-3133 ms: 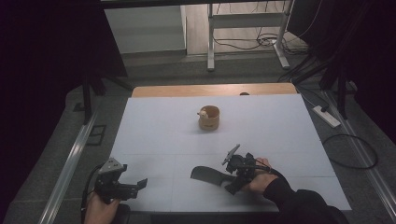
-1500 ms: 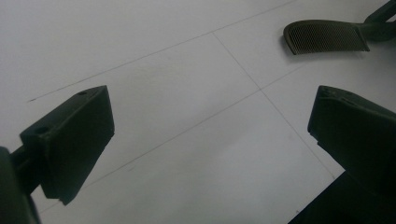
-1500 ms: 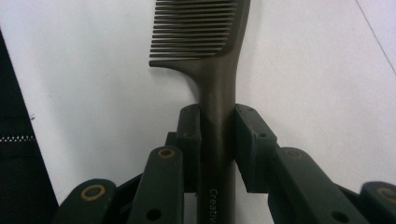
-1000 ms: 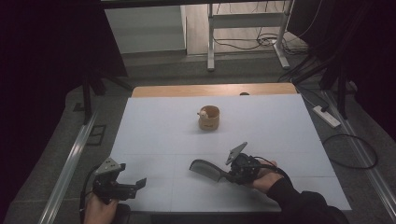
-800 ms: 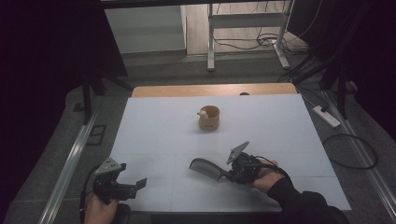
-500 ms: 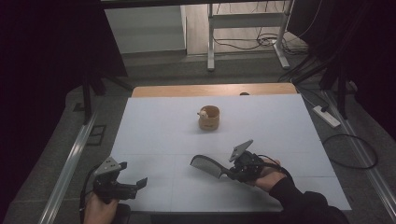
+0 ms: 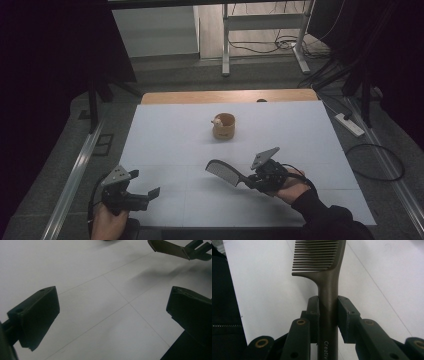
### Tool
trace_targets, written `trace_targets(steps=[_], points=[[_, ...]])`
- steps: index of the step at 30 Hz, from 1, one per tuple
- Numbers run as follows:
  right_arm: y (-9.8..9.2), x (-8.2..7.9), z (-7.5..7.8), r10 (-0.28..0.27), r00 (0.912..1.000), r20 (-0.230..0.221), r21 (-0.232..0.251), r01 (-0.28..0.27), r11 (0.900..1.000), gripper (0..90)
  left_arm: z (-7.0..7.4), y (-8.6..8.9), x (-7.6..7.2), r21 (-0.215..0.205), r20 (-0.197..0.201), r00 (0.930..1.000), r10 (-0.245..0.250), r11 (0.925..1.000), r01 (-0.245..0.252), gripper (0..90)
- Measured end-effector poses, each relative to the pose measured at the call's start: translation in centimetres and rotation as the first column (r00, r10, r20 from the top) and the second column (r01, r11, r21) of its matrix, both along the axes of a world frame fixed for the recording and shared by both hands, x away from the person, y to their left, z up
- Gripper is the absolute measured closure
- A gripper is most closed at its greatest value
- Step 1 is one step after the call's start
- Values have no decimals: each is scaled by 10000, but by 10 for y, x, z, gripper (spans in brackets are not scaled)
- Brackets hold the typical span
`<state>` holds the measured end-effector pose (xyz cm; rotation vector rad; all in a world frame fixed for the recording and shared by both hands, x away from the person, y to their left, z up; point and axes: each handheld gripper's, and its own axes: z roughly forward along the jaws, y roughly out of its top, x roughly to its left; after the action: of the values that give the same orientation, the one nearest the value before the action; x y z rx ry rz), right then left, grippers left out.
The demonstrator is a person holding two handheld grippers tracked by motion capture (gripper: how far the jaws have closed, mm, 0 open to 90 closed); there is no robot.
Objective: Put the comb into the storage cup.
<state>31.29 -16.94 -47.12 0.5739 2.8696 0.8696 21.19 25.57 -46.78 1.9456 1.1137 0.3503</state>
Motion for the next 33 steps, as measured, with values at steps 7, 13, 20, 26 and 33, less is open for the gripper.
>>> trace_targets(steps=[7, 13, 20, 26, 33], points=[[-5, -1, 5, -136, 9998, 141, 317, 131, 9994, 732, 4, -4, 6, -36, 106, 9999, 62, 10000, -61, 0], [-9, -1, 8, -261, 9992, 305, 558, 243, 9981, 732, 7, -6, 11, -172, 82, 9999, 71, 9998, -70, 0], [-12, -1, 13, -439, 9975, 549, 908, 388, 9951, 732, 12, -12, 21, -460, -40, 10000, -82, 9989, 80, 0], [-16, -1, 16, -639, 9949, 778, 1077, 553, 9926, 732, 18, -19, 31, -511, 28, 9997, -239, 9984, 240, 0], [-19, -1, 20, -841, 9911, 1030, 1307, 704, 9889, 732, 21, -27, 41, -409, 71, 9991, -411, 9983, 413, 0]])
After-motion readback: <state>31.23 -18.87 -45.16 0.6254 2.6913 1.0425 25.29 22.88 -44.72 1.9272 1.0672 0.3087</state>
